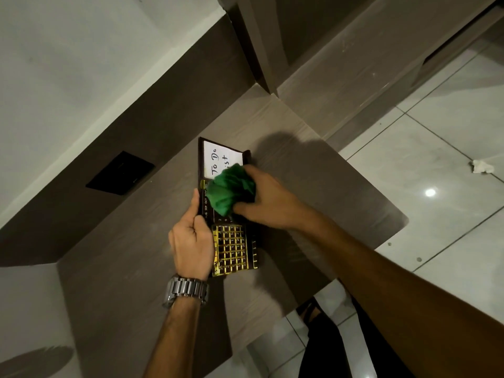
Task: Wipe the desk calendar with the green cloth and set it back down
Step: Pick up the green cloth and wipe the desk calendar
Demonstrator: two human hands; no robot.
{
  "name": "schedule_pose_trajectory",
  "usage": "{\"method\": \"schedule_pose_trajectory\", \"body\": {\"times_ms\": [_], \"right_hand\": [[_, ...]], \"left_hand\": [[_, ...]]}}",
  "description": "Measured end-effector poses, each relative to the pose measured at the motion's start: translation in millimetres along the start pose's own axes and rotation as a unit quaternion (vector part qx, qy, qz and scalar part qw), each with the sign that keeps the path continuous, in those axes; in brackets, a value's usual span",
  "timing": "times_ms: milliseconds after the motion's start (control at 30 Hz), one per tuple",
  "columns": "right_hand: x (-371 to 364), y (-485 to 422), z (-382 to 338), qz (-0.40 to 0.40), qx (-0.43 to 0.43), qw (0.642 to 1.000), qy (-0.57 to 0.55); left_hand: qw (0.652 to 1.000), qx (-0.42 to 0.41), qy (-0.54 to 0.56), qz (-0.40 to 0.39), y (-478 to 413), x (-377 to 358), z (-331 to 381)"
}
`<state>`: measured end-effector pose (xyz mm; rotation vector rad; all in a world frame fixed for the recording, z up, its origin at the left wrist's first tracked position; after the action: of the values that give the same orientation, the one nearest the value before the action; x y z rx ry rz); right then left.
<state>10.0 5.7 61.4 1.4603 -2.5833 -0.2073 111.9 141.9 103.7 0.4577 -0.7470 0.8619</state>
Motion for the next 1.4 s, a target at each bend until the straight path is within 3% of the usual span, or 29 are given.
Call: {"method": "schedule_pose_trajectory", "body": {"times_ms": [167,367,533,633,767,800,900,933,1067,1167,1200,1300,1400], "right_hand": [[1,-12,10,-0.014,-0.038,0.992,0.118],[8,-32,-21,0.015,-0.002,1.0,-0.007],[17,-32,5,-0.052,-0.1,0.984,0.141],[18,-43,-15,-0.069,-0.074,0.988,0.117],[47,-51,-37,0.101,-0.032,0.99,0.093],[47,-51,-37,0.101,-0.028,0.988,0.111],[19,-49,-33,-0.053,-0.054,0.984,0.164],[16,-49,-35,-0.064,-0.051,0.983,0.164],[41,-51,-55,0.075,-0.017,0.983,0.164],[23,-53,-56,-0.018,-0.024,0.987,0.16],[22,-53,-58,-0.022,-0.021,0.989,0.144],[39,-53,-61,0.071,-0.009,0.991,0.11],[23,-48,-37,0.002,-0.051,0.985,0.164]], "left_hand": [[1.0,-0.001,0.004,-0.012,1,-1,1],[0.999,-0.019,-0.025,-0.022,1,-3,10],[0.999,-0.027,-0.018,-0.025,3,-3,13],[0.999,-0.021,-0.021,-0.017,3,-3,12],[0.999,-0.017,-0.021,-0.018,2,-3,12],[0.999,-0.02,-0.023,-0.021,2,-4,13],[0.999,-0.021,-0.035,-0.019,2,-4,14],[0.999,-0.019,-0.035,-0.016,2,-3,12],[0.999,-0.016,-0.024,-0.022,0,-3,10],[0.999,-0.028,-0.03,-0.016,-1,-3,11],[0.999,-0.028,-0.033,-0.019,-1,-3,11],[0.999,-0.025,-0.041,-0.017,-3,-2,10],[0.999,-0.025,-0.044,-0.019,-4,-1,11]]}}
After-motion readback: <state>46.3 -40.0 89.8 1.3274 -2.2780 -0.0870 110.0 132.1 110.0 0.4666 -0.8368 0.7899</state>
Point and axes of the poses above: each hand's wrist, its own y-axis away from the middle knuckle, its own x-axis out of the back of the hand, z = x × y, the point moved 9 cm from there along -y, towards the middle knuckle
